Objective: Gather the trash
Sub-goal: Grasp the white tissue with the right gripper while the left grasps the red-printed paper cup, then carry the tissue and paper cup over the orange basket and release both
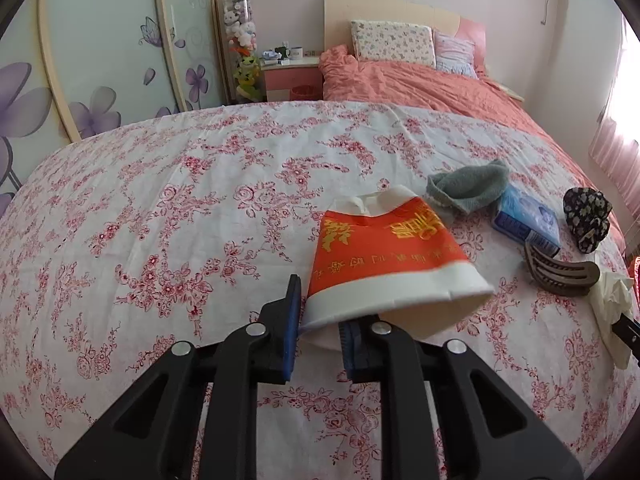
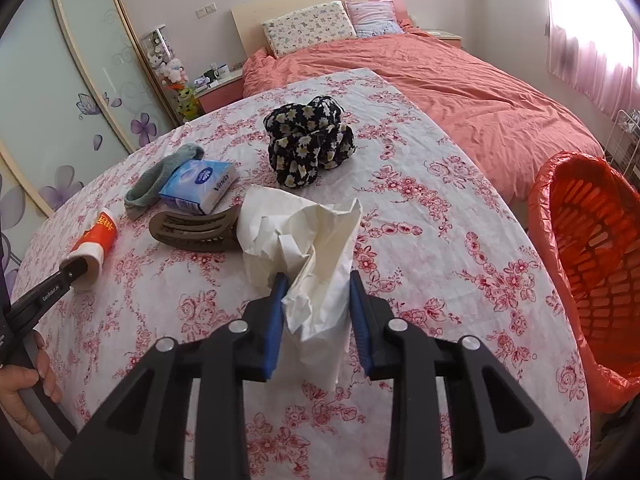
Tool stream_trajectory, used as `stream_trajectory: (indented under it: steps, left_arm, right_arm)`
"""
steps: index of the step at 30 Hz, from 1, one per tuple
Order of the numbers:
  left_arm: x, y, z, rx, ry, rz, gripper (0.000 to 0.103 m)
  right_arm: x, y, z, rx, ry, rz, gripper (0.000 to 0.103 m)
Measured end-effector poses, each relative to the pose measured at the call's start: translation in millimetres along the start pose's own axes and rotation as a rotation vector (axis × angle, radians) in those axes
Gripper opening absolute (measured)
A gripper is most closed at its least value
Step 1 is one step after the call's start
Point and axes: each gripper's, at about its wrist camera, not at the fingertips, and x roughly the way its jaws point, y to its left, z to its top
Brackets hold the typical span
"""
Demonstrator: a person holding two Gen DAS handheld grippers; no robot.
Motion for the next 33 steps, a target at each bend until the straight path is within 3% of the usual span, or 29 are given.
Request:
stream_trajectory:
  steps: [10, 19, 33]
  left_arm:
    - [-18, 6, 1, -0.032, -0.052, -0.001, 0.007]
    - [-39, 4, 2, -0.039, -0.098, -0.022, 0.006]
    - [-96, -38, 11, -0.002, -0.189, -0.134, 0.006]
  right_arm:
    - [-24, -2, 1, 0.003, -0.045, 0.007, 0.028]
    - [-51, -9, 3, 0.021, -0.091, 0.016, 0.027]
    - [-115, -30, 8, 0.061, -0.21, 0.027, 0.027]
